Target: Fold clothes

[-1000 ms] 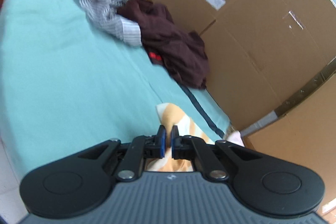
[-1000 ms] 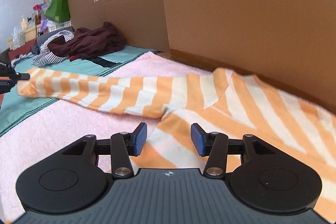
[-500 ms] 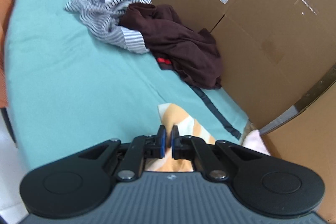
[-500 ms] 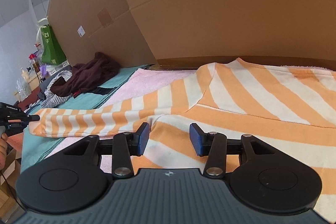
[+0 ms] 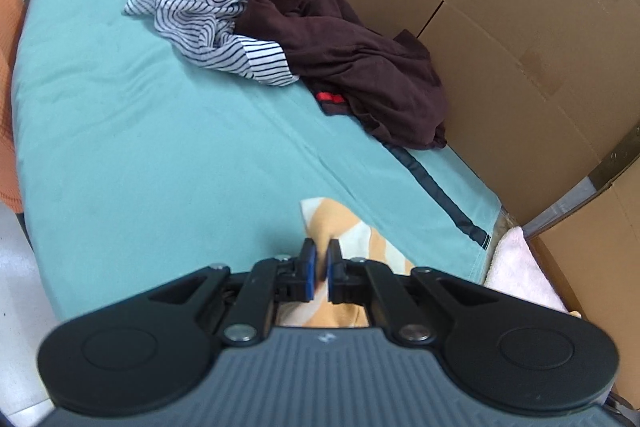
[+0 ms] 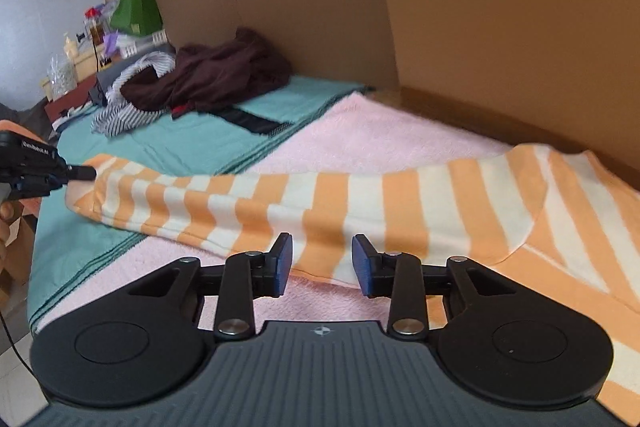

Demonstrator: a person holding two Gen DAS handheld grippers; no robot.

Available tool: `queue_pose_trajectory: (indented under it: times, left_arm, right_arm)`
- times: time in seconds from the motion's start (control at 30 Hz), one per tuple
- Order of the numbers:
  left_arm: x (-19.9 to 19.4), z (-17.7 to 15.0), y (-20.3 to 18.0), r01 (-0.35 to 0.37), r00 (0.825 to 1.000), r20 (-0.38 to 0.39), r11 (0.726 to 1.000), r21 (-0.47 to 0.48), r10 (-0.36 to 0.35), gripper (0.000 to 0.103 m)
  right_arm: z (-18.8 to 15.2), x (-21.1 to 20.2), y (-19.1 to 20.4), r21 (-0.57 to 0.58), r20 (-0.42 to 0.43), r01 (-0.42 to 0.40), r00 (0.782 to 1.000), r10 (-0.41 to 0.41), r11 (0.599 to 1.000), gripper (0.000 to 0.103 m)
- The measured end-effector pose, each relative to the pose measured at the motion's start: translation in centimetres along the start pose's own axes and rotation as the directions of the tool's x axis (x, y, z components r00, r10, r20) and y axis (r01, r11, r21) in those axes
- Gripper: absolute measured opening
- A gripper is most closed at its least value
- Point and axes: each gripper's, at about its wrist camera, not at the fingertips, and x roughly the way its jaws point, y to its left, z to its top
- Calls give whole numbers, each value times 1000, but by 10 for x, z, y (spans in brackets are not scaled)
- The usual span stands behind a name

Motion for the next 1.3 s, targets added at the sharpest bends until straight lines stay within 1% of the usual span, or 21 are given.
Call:
queue_pose_trajectory:
  times: [0.07,0.1,0.17,0.23,0.27,0.3,0.4,0.43,0.47,0.63,0.67,0.77,0.87,0.9,0.97,1.0,1.07,1.17,1.23,1.27,1.3]
  left_arm:
    - [2,2,2,-1,1000,-12,1000,7,1,0]
    - [3,2,3,-1,1000,-18,1000,10,1,0]
    - [4,4,6,11,1000,-23,1000,3,-11,0]
    - [4,5,8,30,999,-20,1000,-4,-30,0]
    - [5,5,9,33,999,-20,999,-6,-33,0]
    - [6,5,10,36,999,-21,999,-9,-36,0]
    - [8,4,11,33,999,-29,999,-19,-33,0]
    - [8,4,11,35,999,-32,999,-23,-35,0]
    - [8,4,11,37,999,-35,999,-28,-38,0]
    - [2,8,9,53,998,-34,998,-31,-54,0]
    - [1,8,8,55,998,-35,998,-31,-56,0]
    - [-2,11,6,61,997,-34,998,-25,-62,0]
    - [-2,12,4,62,998,-32,998,-6,-62,0]
    - [0,12,3,56,998,-34,998,0,-56,0]
    - [4,12,3,42,998,-41,999,-2,-42,0]
    - [6,11,3,38,998,-42,999,-4,-38,0]
    - [6,10,3,33,999,-40,999,0,-33,0]
    - [7,10,5,33,998,-46,999,-5,-33,0]
    - [5,11,5,38,998,-47,999,-7,-38,0]
    - [3,11,4,41,998,-45,999,-7,-41,0]
    - [0,11,3,44,998,-43,999,-10,-44,0]
  right_arm:
    - [-5,3,7,-64,-15,3,1000,-4,998,34]
    - [-7,1,13,-113,-19,27,999,-29,993,16]
    - [-10,-11,13,-116,-19,1,1000,-4,993,2]
    - [-15,-25,12,-116,-16,-76,997,74,990,1]
    - [-16,-28,12,-127,-28,-83,996,80,988,11]
    - [-18,-27,15,-161,-20,-50,999,47,986,21]
    - [-24,-26,25,-259,9,49,999,-49,965,33]
    - [-24,-22,28,-294,17,71,997,-69,953,40]
    - [-25,-18,31,-329,26,93,996,-89,940,41]
    - [-25,2,43,-479,101,212,977,-187,852,33]
    - [-23,5,42,-486,104,220,975,-194,846,28]
    - [-20,4,39,-493,87,200,980,-180,847,0]
    - [-21,-15,42,-500,77,129,992,-104,857,3]
    - [-22,-19,45,-515,85,126,992,-95,848,18]
    - [-25,-19,53,-568,124,163,986,-112,807,36]
    - [-26,-16,58,-598,136,180,983,-122,781,37]
    - [-29,-7,64,-651,131,190,982,-138,735,36]
    - [-31,8,67,-691,108,185,982,-154,698,34]
    - [-29,14,67,-700,119,197,980,-160,687,20]
    - [-26,17,66,-692,104,196,979,-173,695,3]
    - [-26,13,65,-688,111,191,981,-158,700,2]
